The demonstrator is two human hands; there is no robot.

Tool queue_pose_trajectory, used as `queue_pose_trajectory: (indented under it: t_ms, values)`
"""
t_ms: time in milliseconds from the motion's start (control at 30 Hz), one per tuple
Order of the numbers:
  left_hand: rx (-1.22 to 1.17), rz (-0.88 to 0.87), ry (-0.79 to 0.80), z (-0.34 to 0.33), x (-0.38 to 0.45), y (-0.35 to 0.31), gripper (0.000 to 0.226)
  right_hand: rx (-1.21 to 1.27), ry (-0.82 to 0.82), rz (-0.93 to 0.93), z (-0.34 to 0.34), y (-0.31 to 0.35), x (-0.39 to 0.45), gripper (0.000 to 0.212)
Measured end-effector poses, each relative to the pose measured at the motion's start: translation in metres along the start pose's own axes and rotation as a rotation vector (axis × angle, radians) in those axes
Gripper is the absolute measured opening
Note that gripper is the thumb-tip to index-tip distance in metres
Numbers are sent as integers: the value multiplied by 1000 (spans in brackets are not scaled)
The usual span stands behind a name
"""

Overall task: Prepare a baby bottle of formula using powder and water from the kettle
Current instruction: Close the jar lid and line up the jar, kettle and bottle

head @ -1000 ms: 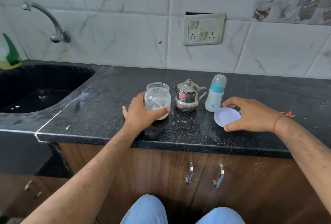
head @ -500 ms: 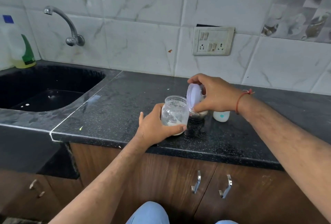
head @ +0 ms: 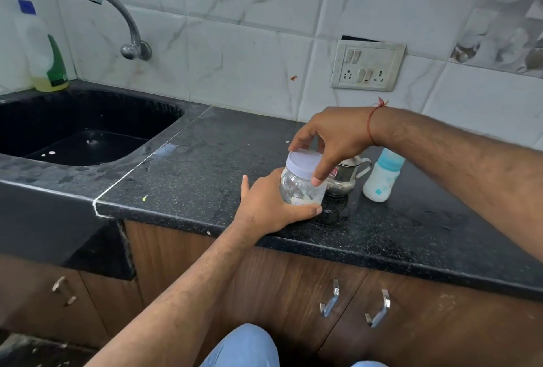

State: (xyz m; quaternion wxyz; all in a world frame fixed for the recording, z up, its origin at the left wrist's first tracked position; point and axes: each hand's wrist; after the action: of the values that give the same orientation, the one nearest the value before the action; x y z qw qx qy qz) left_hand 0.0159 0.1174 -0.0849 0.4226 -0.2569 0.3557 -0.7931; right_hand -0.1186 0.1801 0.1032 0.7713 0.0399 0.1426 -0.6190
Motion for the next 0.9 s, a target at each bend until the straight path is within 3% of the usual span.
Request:
queue_pose_trajectory:
  t_ms: [67,200,300,400,500,600,700,800,900]
  values:
    - [21,-5,-19,-2,0,1,72,-81,-1,-62,-5,2,8,71]
    - [50,-16,-17,-3,1,2,93,-237,32,-214,-12,14,13,104]
    - [36,-30,-10,-2,1,2,86,-266,23,-297,-2,17,6,108]
    - [35,-26,-10,-2,2,2,86,-159,-83,-196,7,9,3,92]
    - [46,-26,-12,-3,3,2,86,138,20,-58,4,8,-5,73]
    - [52,-30,-15,-5,3,3,85,5,84,-84,-6,6,-5,77]
    - [50,-24,-21,-4,4,3,82,-210,4,-136,-5,6,-5,79]
    - [58,-23,-27,-5,5,3,80,-21,44,-11,-7,-2,-8,75]
    - [70,-24,-38,-6,6,3,81,-13,54,65,-16,-10,-3,76]
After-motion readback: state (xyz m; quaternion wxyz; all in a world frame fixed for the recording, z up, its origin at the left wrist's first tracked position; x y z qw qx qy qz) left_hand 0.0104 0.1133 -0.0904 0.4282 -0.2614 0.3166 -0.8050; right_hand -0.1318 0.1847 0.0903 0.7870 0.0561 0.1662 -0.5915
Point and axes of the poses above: each hand's wrist, its own x-axis towards the middle knuckle, its own z-axis out of the back of the hand, y = z × x, and after that the axes turned 13 degrees about z, right-handed
